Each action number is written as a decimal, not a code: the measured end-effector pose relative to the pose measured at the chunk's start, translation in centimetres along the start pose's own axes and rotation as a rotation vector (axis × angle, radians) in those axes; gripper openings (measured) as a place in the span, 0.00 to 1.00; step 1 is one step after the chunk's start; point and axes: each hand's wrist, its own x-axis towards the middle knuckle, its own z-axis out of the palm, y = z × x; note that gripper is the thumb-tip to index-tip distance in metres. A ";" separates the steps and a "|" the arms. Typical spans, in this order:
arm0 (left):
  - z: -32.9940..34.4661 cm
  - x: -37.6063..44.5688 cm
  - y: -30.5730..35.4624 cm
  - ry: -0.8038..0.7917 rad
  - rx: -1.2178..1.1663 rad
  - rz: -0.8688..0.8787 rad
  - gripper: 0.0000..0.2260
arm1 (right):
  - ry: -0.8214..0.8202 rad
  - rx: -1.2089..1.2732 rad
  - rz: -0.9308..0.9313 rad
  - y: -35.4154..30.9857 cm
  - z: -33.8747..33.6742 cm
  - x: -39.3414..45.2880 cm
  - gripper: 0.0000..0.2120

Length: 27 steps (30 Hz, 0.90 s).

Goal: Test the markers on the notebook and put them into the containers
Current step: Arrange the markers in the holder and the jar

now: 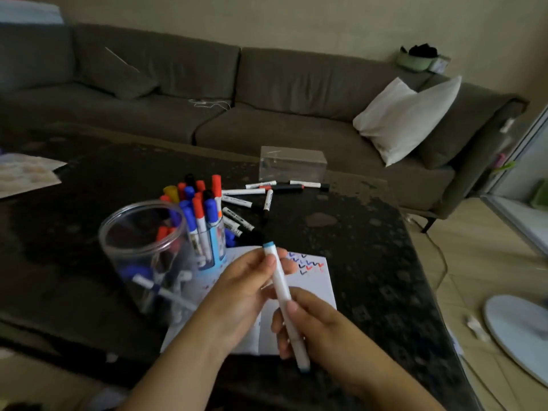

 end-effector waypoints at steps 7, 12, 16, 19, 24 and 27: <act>1.4 -5.4 0.8 -0.180 -0.130 -0.066 0.15 | -0.022 0.571 -0.076 -0.5 3.8 -2.6 0.14; 1.6 -7.2 1.1 -0.223 -0.098 -0.077 0.12 | -0.059 0.648 -0.050 -0.8 4.7 -4.6 0.15; 2.2 -7.5 0.7 -0.106 -0.066 -0.028 0.11 | 0.037 0.560 -0.086 -0.5 5.0 -4.9 0.17; 2.7 -7.3 0.1 -0.012 -0.039 -0.016 0.12 | 0.149 0.449 -0.077 -0.5 5.2 -4.9 0.17; 2.9 -6.6 -0.4 0.106 -0.019 -0.036 0.11 | 0.418 -0.016 -0.142 0.0 4.9 -4.3 0.18; 3.2 -6.1 -1.0 0.187 0.009 -0.055 0.09 | 0.565 -0.401 -0.186 0.9 4.4 -3.9 0.15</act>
